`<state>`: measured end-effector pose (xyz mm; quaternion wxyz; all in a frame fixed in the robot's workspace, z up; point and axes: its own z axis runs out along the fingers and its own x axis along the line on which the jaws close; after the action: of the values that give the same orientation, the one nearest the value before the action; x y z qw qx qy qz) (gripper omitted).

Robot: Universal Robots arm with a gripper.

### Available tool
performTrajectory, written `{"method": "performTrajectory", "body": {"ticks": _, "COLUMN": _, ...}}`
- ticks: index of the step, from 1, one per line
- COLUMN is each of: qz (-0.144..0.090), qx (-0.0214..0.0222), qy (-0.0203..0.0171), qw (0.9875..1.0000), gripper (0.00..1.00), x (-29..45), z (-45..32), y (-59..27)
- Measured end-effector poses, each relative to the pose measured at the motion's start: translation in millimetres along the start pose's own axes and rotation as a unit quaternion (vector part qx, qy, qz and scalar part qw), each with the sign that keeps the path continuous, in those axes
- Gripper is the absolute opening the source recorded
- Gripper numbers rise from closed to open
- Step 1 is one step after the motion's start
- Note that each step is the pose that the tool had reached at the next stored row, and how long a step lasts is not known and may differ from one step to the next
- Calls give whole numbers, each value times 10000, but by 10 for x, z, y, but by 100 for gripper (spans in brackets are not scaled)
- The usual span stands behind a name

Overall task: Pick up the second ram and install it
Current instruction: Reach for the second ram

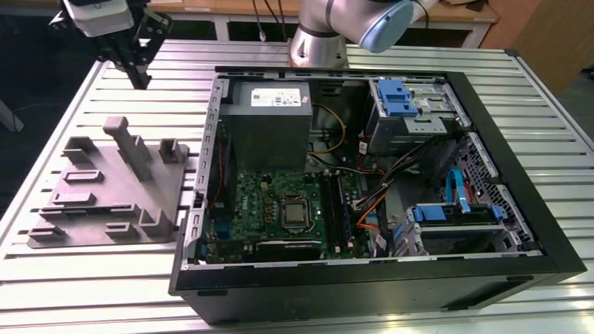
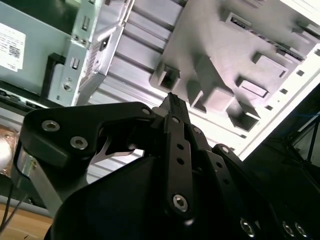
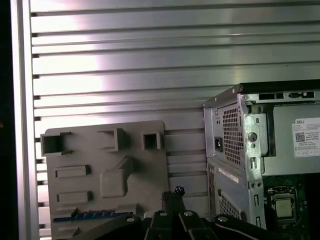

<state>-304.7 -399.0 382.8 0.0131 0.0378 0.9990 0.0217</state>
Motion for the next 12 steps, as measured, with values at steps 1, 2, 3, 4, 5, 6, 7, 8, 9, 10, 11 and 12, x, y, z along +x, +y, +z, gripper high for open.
{"method": "performTrajectory", "body": {"ticks": 1, "qz": 0, "qx": 0, "qy": 0, "qw": 10000, "gripper": 10, "x": 32, "z": 2, "y": -3}}
{"method": "performTrajectory", "body": {"ticks": 2, "qz": 1, "qx": 0, "qy": 0, "qw": 10000, "gripper": 10, "x": 66, "z": 3, "y": -5}}
{"method": "performTrajectory", "body": {"ticks": 3, "qz": 1, "qx": 0, "qy": 0, "qw": 10000, "gripper": 10, "x": 99, "z": 4, "y": -8}}
{"method": "performTrajectory", "body": {"ticks": 4, "qz": 1, "qx": 0, "qy": 0, "qw": 10000, "gripper": 10, "x": 130, "z": 5, "y": -10}}
{"method": "performTrajectory", "body": {"ticks": 5, "qz": 1, "qx": 0, "qy": 0, "qw": 10000, "gripper": 10, "x": 162, "z": 6, "y": -12}}
{"method": "performTrajectory", "body": {"ticks": 6, "qz": 0, "qx": 0, "qy": 0, "qw": 10000, "gripper": 10, "x": 195, "z": 8, "y": -15}}
{"method": "performTrajectory", "body": {"ticks": 7, "qz": 0, "qx": 0, "qy": 0, "qw": 10000, "gripper": 10, "x": 224, "z": 9, "y": -17}}
{"method": "performTrajectory", "body": {"ticks": 8, "qz": 0, "qx": 0, "qy": 0, "qw": 10000, "gripper": 10, "x": 252, "z": 11, "y": -20}}
{"method": "performTrajectory", "body": {"ticks": 9, "qz": 0, "qx": 0, "qy": 0, "qw": 10000, "gripper": 10, "x": 283, "z": 12, "y": -22}}
{"method": "performTrajectory", "body": {"ticks": 10, "qz": 1, "qx": 0, "qy": 0, "qw": 10000, "gripper": 10, "x": 315, "z": 14, "y": -25}}
{"method": "performTrajectory", "body": {"ticks": 11, "qz": 1, "qx": 0, "qy": 0, "qw": 10000, "gripper": 10, "x": 350, "z": 15, "y": -28}}
{"method": "performTrajectory", "body": {"ticks": 12, "qz": 1, "qx": 0, "qy": 0, "qw": 10000, "gripper": 10, "x": 384, "z": 17, "y": -30}}
